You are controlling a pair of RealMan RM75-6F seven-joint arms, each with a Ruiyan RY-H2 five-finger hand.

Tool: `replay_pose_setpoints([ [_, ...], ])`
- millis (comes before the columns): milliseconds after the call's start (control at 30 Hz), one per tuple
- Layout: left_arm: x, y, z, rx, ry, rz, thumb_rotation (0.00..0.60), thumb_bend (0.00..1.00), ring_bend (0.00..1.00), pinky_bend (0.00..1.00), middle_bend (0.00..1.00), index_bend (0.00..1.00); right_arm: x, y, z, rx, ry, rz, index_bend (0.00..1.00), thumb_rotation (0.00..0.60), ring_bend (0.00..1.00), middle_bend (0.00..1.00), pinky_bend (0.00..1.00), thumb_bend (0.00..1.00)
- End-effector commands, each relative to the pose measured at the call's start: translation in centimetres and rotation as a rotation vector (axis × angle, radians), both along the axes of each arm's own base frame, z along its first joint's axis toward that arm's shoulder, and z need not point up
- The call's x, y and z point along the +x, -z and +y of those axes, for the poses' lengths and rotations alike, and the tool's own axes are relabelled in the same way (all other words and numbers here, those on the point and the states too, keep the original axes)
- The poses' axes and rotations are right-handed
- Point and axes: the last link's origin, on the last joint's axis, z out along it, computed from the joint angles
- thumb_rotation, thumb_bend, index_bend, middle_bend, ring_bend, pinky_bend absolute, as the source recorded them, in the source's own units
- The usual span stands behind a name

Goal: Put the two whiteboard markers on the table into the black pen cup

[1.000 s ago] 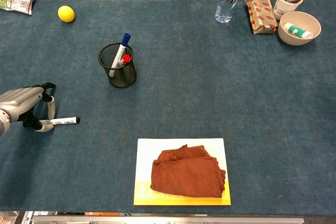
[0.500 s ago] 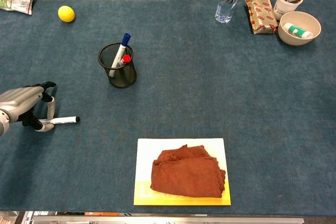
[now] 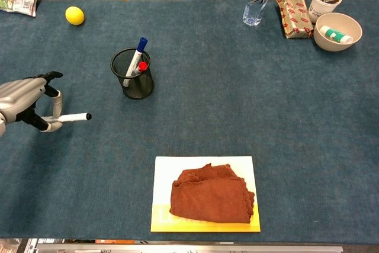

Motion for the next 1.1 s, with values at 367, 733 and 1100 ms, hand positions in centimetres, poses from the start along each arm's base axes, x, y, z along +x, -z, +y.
replay_pose_setpoints([
  [367,1.4,-0.8,0.5,0.035,0.041,-0.034,0.600,0.29,0.00,0.00,0.02,0.65,0.0,0.1,0.0,0.004,0.002,0.002,0.40,0.600,0.27,0.36,0.40,0.00],
  [733,3.3,-1.6,1.5,0.085,0.099,-0.064,0.600,0.29,0.00,0.00,0.03,0.65,0.4,-0.1,0.1,-0.001,-0.030,-0.023,0.40,0.600,0.27,0.36,0.40,0.00],
  [1100,4.8,-1.3,2.2,0.117,0.125,-0.147,0.600,0.29,0.00,0.00,0.03,0.65,0.6,-0.2,0.3,0.012,-0.056,-0.073,0.40,0.600,0.27,0.36,0.40,0.00],
])
